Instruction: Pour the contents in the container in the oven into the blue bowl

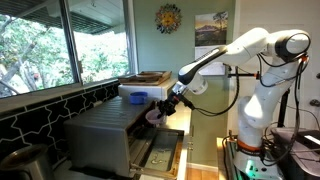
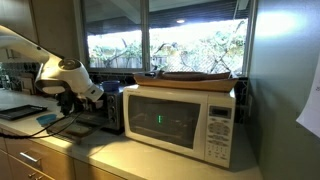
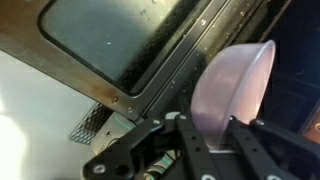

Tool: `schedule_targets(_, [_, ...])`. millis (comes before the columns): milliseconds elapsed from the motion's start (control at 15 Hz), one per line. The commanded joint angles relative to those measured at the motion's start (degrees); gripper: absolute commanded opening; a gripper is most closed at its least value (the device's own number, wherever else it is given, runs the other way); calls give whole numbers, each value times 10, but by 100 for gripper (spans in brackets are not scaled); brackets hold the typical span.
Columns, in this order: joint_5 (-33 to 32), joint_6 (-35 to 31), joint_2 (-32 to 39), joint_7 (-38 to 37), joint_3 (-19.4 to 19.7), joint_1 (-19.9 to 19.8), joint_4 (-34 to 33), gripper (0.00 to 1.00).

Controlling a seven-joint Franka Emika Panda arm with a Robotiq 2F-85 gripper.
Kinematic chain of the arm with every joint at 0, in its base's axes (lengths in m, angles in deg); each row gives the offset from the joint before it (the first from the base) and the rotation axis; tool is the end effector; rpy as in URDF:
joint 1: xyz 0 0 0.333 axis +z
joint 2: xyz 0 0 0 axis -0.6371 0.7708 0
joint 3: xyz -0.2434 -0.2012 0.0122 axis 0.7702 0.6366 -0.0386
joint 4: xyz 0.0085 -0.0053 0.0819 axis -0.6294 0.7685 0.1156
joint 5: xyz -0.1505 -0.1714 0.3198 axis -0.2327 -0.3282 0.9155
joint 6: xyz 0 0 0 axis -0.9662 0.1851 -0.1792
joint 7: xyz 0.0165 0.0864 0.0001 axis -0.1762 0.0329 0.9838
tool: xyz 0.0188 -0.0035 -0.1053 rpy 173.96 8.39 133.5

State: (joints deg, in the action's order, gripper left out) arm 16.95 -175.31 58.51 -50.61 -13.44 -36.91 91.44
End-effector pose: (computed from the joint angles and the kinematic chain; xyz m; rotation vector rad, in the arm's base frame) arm 0.3899 0.0358 0.4148 -2.3566 0.7529 -0.5273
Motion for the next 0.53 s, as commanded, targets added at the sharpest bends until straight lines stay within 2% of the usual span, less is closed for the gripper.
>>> schedule_targets(0, [-129,113,-105,-62,27,-33,35,5])
schedule_targets(67, [-140,159,-107,-58,21,-62,8,5])
schedule_targets(133, [-153,189,-128,-57,35,-63,7,5])
schedule_targets(200, [-166,208,-149,-56,65,-44,12,5])
schedule_targets(267, [-144,158,-99,-49,47,-36,0,5])
schedule_targets(333, [-147,167,-109,-49,54,-37,-1,20])
schedule_targets(467, [-147,166,-113,-48,56,-35,-1,20])
